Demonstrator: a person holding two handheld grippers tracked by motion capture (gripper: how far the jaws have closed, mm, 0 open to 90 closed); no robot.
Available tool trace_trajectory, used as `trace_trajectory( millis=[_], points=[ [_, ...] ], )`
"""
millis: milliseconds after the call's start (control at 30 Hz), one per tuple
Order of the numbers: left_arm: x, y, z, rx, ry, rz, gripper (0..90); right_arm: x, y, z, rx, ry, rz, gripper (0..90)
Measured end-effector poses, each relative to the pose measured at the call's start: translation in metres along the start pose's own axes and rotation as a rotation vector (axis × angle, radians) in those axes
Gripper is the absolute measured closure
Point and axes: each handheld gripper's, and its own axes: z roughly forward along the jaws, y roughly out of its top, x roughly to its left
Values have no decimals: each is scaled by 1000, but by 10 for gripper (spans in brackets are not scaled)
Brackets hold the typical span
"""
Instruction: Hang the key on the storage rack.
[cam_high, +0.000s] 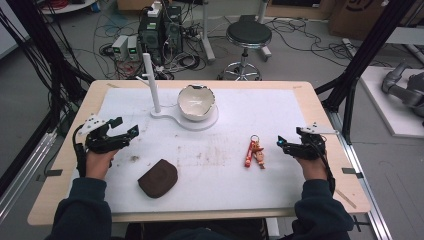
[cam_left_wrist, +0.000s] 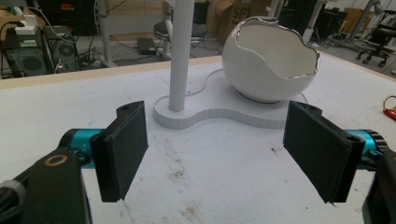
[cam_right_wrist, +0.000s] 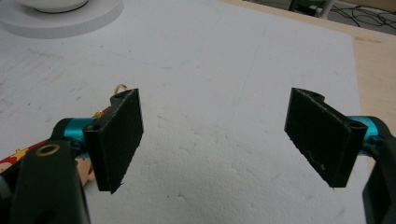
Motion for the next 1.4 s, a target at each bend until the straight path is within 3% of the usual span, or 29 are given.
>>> trace_trajectory(
  millis=[333, 667, 867, 1033, 1200, 1300, 1400],
  points=[
    [0, -1, 2, 5, -1, -4, 219, 0, -1, -2, -5, 2, 5, 197],
    [1, -1, 2, 13, 17, -5, 219, 3, -1, 1, -3, 38, 9, 197],
    [-1, -1, 3, 10, 10, 7, 219, 11, 1, -2, -12, 51, -3, 197],
    [0, -1, 1, 7, 7, 1, 219, 26, 2, 7, 28, 68, -47, 196],
    [-1, -1, 2, 13, -6, 7, 219, 43, 3, 14, 60, 132, -67, 196],
    [0, -2, 3, 13, -4, 3, 219, 55, 0, 20, 75, 201, -38, 197],
    [0, -3, 5, 18, -5, -1, 219, 61, -3, 26, 113, 208, -42, 219]
  ],
)
